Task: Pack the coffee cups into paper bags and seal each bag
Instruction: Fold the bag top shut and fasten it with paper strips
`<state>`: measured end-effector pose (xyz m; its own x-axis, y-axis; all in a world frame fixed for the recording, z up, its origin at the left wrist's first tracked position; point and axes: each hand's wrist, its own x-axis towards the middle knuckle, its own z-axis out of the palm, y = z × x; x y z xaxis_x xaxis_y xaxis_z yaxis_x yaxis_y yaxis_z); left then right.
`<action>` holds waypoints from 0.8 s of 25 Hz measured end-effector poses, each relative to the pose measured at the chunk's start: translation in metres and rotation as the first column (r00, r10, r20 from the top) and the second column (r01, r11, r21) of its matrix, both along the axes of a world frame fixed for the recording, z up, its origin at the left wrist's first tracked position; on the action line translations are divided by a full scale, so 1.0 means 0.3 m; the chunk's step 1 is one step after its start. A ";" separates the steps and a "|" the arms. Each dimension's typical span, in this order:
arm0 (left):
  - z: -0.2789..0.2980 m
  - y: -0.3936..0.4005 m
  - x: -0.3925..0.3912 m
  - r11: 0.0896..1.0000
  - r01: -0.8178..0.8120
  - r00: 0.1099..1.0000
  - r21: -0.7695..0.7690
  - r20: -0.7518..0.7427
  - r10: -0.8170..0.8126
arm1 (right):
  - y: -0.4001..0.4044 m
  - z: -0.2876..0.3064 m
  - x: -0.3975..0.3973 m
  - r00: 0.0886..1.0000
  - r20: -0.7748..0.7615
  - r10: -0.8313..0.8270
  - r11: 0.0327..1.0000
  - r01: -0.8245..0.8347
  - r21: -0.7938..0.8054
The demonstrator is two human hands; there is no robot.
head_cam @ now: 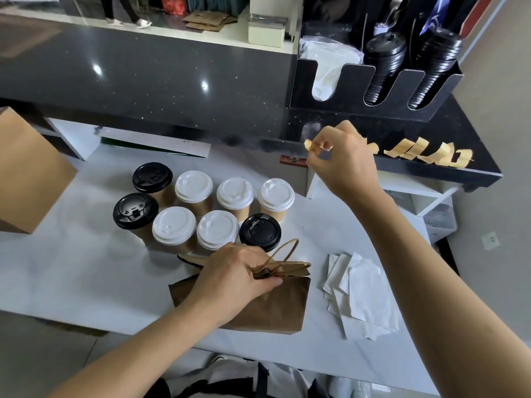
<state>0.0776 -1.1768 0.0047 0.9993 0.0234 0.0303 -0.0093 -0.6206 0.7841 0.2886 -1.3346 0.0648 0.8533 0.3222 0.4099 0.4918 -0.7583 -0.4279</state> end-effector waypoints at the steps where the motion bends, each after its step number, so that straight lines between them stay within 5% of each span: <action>1: 0.000 0.000 0.000 1.000 0.000 1.000 -0.010 -0.005 0.000 | -0.013 -0.003 -0.028 0.999 -0.022 0.026 1.000 -0.026 -0.011; 7: 0.000 0.000 0.013 1.000 -0.028 0.997 -0.013 -0.076 0.027 | -0.116 -0.008 -0.253 0.959 -0.221 0.179 0.978 -0.197 -0.063; 13: 0.012 0.000 0.014 1.000 -0.003 0.994 0.025 -0.106 0.006 | -0.181 0.013 -0.403 0.817 -0.522 0.245 0.949 -0.312 -0.043; 20: 0.020 0.006 0.012 1.000 -0.003 0.994 0.022 -0.114 0.005 | -0.162 -0.012 -0.456 0.820 -0.528 0.220 0.930 -0.339 -0.139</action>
